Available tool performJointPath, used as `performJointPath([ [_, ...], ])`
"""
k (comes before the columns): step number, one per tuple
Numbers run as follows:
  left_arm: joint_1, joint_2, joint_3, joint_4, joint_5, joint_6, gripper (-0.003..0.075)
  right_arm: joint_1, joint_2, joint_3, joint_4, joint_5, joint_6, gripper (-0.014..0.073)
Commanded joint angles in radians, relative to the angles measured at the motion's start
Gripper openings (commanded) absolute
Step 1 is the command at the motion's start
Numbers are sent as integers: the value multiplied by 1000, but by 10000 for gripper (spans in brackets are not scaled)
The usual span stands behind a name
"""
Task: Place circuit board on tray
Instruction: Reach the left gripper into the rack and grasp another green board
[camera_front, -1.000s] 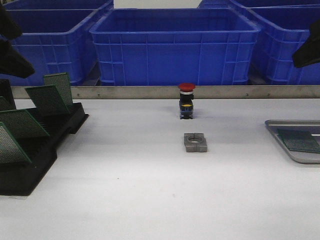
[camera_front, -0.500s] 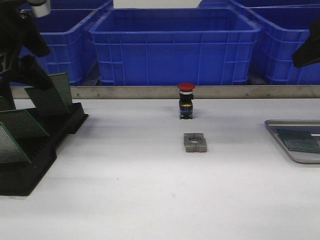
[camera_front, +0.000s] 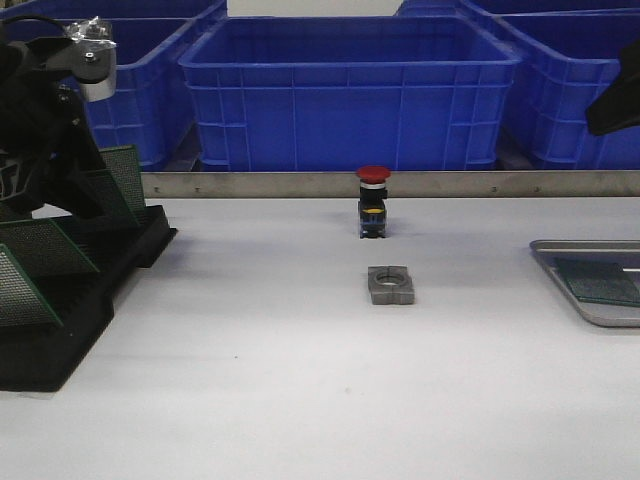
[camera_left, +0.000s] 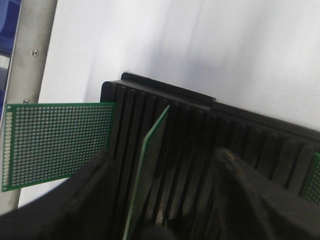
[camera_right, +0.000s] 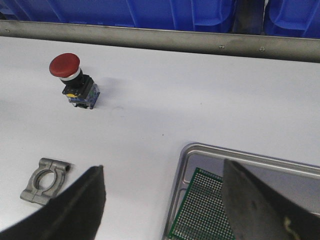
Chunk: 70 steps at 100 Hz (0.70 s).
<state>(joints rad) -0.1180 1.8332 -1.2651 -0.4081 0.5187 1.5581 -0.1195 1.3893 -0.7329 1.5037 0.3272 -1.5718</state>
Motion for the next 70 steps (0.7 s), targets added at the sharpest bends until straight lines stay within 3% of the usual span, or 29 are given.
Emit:
performJointPath([
  [1, 2, -43, -30, -17, -36, -12, 302, -6, -36, -27, 14, 15, -7, 518],
  [19, 2, -43, -32, -17, -36, -12, 122, -6, -36, -27, 14, 15, -7, 518],
  [38, 2, -43, -32, -17, -45, -12, -12, -6, -36, -27, 14, 15, -7, 518],
  [70, 2, -64, -32, 8, -25, -12, -20, -6, -36, -27, 14, 15, -7, 518],
])
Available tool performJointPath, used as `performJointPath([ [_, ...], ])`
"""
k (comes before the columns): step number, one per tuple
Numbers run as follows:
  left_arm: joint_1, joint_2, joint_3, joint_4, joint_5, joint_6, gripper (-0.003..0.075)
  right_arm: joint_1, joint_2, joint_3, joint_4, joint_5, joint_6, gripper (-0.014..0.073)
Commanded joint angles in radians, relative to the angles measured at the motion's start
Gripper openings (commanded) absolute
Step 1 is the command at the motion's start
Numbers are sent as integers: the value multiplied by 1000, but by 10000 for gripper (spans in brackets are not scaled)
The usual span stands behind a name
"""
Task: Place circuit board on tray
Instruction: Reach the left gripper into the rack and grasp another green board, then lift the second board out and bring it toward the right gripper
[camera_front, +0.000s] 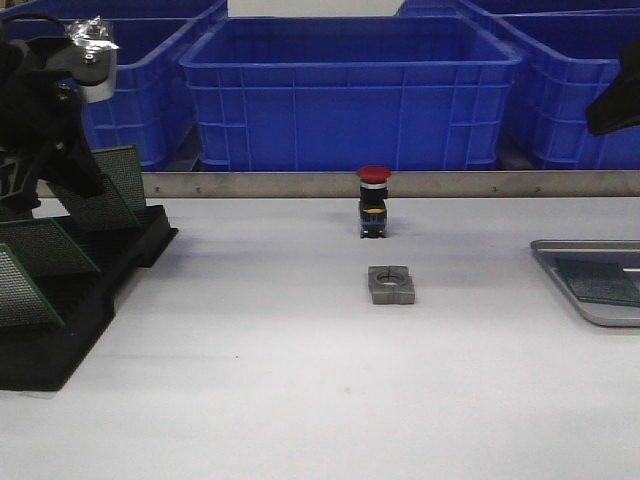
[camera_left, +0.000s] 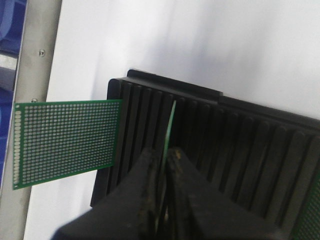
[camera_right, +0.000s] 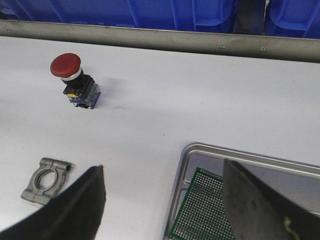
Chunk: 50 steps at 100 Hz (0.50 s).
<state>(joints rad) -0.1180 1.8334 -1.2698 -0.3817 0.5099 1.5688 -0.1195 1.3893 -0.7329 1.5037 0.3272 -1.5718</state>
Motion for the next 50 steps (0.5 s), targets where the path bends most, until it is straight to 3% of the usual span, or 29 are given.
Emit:
performJointPath([
  [1, 2, -66, -27, -11, -14, -23, -20, -6, -36, -27, 14, 15, -7, 518],
  [19, 2, -153, -27, 76, 68, -23, -20, -6, -36, -27, 14, 15, -7, 518],
  [50, -36, -282, -27, 6, 223, -23, -20, -6, -36, -27, 14, 139, -7, 518],
])
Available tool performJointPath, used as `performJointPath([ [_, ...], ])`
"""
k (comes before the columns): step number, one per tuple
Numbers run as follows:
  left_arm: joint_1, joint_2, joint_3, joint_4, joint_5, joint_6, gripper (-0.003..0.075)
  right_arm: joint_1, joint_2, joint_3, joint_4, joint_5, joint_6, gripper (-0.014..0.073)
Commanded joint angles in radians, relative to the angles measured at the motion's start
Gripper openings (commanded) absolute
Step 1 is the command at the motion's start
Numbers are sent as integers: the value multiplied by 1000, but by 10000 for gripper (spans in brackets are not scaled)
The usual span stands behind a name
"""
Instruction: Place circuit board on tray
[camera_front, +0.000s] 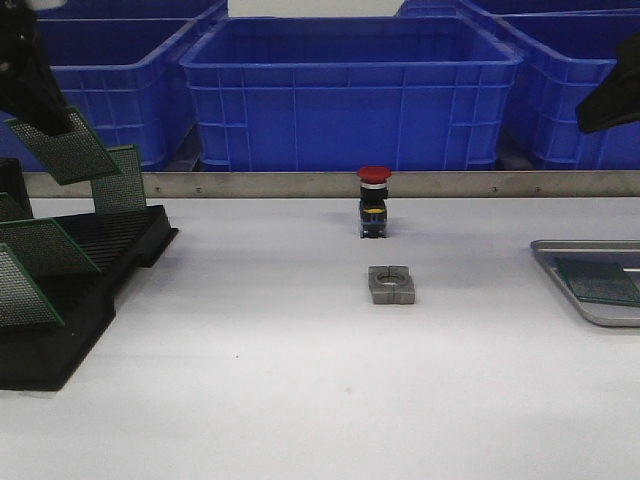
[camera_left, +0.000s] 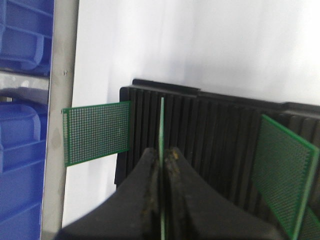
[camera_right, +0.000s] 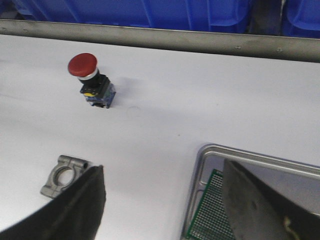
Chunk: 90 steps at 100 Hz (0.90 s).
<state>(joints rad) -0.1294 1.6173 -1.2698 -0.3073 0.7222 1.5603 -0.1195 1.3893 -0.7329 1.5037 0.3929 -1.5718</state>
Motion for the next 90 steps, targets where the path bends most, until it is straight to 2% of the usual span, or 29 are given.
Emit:
performJointPath([
  [1, -27, -71, -27, -74, 15, -14, -20, -6, -36, -27, 14, 78, -7, 518],
  [18, -102, -87, -27, -185, 77, -14, -20, 11, -36, -27, 7, 232, -28, 518],
  [26, -147, -87, -27, -215, 77, -14, -20, 29, -36, -27, -3, 340, -115, 518],
  [37, -204, -87, -27, -273, 80, -14, -20, 79, -36, -27, -3, 416, -237, 518],
  [61, -318, -87, -27, -492, 88, -14, -20, 275, -36, -27, -10, 395, -446, 518],
  [77, -376, -87, -27, -540, 171, -14, -20, 364, -34, -27, -10, 310, -460, 518],
  [90, -403, -87, -27, -542, 189, -14, -20, 392, -33, -27, -9, 303, -460, 518],
])
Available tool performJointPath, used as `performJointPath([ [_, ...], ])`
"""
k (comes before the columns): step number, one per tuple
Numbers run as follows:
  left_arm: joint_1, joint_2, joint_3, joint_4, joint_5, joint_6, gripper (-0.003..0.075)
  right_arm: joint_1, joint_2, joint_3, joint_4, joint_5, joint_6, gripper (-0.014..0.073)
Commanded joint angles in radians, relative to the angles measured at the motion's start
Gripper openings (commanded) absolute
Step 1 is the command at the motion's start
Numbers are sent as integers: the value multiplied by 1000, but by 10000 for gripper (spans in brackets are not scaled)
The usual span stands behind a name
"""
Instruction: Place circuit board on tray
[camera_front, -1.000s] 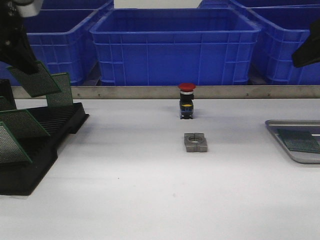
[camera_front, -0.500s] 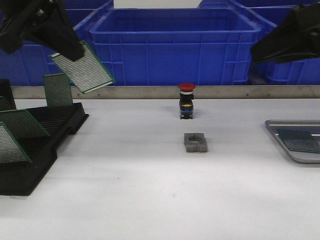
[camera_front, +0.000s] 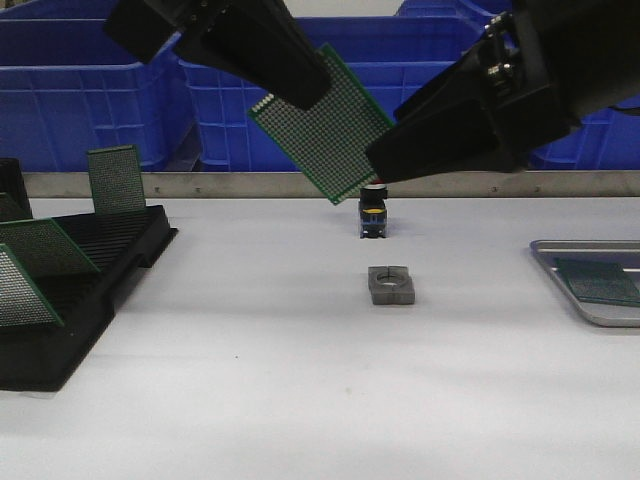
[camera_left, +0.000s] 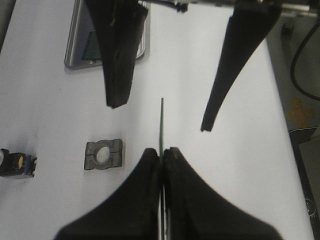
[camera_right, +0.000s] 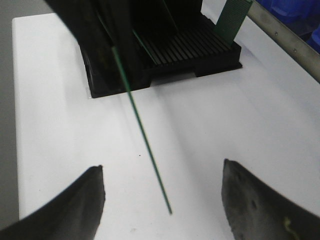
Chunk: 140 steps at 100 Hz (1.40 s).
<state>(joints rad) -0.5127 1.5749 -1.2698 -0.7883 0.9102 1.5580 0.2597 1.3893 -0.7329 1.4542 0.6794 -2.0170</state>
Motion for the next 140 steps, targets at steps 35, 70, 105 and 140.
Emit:
performJointPath([
  [35, -40, -45, -27, -66, 3, -12, -20, 20, -30, -27, 41, 20, -15, 276],
  [70, -40, -45, -27, -66, -5, -12, 169, 20, -30, -27, 41, 41, -13, -69],
  [105, -18, -45, -27, -6, -34, -12, 564, -17, -30, -27, 41, -185, 90, -69],
  [140, 41, -45, -27, -8, -28, -12, 565, -210, 1, -19, 41, -381, 299, -69],
])
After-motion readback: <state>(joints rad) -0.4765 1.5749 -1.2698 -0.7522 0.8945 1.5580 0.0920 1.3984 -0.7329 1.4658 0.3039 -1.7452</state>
